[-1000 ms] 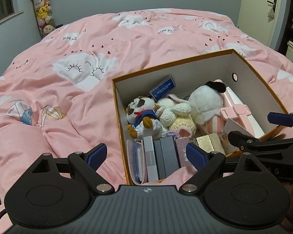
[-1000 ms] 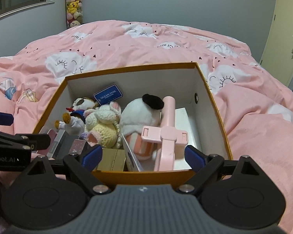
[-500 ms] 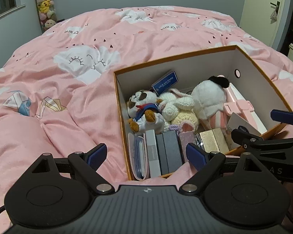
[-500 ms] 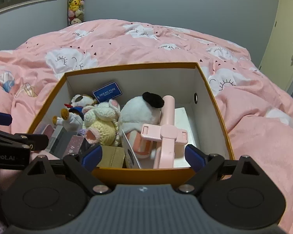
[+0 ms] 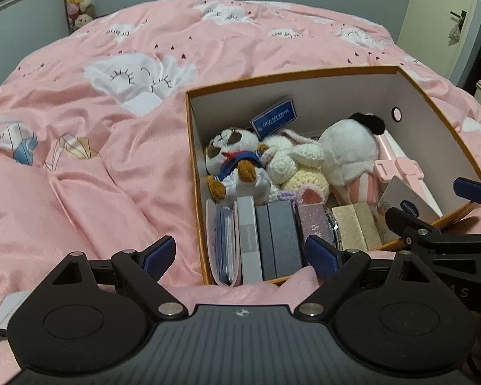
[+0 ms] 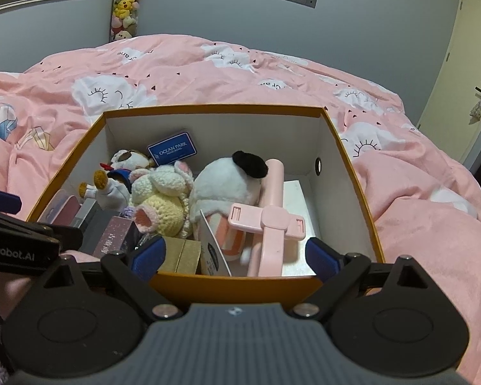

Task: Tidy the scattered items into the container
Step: 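Withdraw both open grippers above the filled box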

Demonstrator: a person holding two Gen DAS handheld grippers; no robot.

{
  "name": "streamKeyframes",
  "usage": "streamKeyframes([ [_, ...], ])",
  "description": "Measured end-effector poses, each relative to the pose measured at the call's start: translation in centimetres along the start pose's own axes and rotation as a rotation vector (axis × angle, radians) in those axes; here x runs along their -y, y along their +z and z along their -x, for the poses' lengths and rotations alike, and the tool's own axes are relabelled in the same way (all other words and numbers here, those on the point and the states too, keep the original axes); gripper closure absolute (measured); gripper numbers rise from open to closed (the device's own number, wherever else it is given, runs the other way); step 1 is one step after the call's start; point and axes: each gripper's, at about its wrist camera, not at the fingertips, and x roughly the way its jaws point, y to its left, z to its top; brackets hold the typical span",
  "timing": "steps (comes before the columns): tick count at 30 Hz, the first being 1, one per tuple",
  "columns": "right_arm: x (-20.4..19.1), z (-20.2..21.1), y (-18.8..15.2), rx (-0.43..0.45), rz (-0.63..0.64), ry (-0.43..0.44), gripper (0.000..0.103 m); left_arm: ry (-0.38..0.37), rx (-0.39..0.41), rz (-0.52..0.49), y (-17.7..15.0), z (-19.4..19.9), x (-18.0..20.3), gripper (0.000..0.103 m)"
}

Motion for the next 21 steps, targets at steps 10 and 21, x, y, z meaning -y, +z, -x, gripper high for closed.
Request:
streamKeyframes([
  [10,-0.02,-0.26,-0.05,-0.002,0.003,0.009,0.005,0.003,-0.012,0.012,-0.16,-0.50,-0.21,0.000],
  [21,-0.08,-0.55,-0.02,-0.002,0.005,0.014,0.003,0.000,-0.024,0.018,-0.12,-0.78,-0.35,0.000],
])
